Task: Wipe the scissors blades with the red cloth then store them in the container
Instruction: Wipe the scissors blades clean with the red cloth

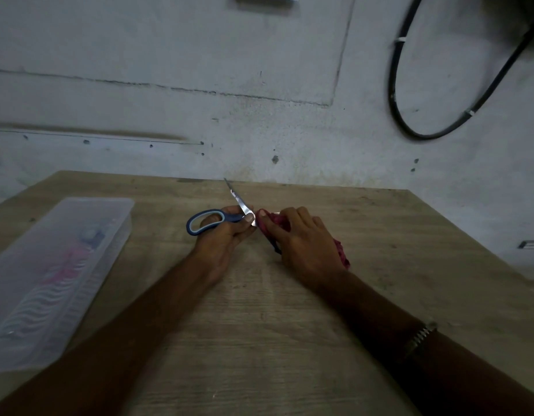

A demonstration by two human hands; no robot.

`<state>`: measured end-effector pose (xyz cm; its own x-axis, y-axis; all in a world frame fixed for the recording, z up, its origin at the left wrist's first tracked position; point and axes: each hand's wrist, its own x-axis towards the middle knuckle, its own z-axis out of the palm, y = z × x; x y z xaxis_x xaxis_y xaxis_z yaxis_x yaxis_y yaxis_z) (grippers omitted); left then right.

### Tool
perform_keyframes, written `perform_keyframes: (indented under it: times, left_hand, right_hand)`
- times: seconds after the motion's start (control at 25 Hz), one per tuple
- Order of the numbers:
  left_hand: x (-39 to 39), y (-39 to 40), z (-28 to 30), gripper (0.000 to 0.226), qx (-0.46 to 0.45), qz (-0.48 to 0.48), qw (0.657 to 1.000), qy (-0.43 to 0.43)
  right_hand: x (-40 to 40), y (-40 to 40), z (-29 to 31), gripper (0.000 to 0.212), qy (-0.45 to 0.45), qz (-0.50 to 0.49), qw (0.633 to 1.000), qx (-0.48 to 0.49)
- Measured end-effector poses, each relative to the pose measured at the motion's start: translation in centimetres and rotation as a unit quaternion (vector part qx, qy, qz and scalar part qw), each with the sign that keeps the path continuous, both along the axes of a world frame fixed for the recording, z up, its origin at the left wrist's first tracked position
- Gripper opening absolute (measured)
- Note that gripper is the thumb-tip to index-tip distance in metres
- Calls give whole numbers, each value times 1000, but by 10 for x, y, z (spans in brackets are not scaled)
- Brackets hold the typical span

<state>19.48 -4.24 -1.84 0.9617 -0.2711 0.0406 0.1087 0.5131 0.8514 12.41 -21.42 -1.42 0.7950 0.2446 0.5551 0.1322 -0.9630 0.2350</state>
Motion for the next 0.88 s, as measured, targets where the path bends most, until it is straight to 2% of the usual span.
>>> perform_keyframes:
  times: [0.12, 0.2, 0.28, 0.36, 0.4, 0.48, 0.56, 0.6, 0.72, 0.88]
  left_hand:
    - [2, 3, 0, 19, -18, -5, 1000, 17]
    - [2, 4, 2, 20, -22, -6, 999, 25]
    - [2, 3, 3, 18, -18, 7, 999, 35]
    - [1, 1, 4, 18, -15, 10, 999, 37]
    - [2, 1, 3, 20, -8, 5, 999, 32]
    - [2, 1, 0, 29, 7, -14, 1000, 12]
    - [1, 0, 0, 28, 8, -21, 1000, -2]
    - [0, 0, 0, 26, 3, -19, 1000, -3]
    - [0, 5, 1, 19, -21, -13, 1000, 7]
    - [2, 5, 1, 23, -28, -14, 999, 26]
  right_hand:
    - [-1, -16, 0, 66, 40, -58, 997, 21]
    - [-2, -33, 3, 66, 57, -117, 989, 74]
    - [-7, -38, 9, 70, 0, -151, 976, 157]
    - [-10, -25, 11, 59, -53, -86, 969, 224]
    - [-11, -15, 12, 53, -48, -26, 972, 227]
    - [-8, 3, 8, 60, 2, 46, 991, 129]
    - [-2, 4, 1, 77, 38, 34, 999, 19]
    - [-1, -1, 1, 81, 40, 18, 999, -5]
    - [-1, -21, 0, 71, 40, -30, 999, 1]
    - [-2, -41, 5, 66, 35, -109, 991, 70]
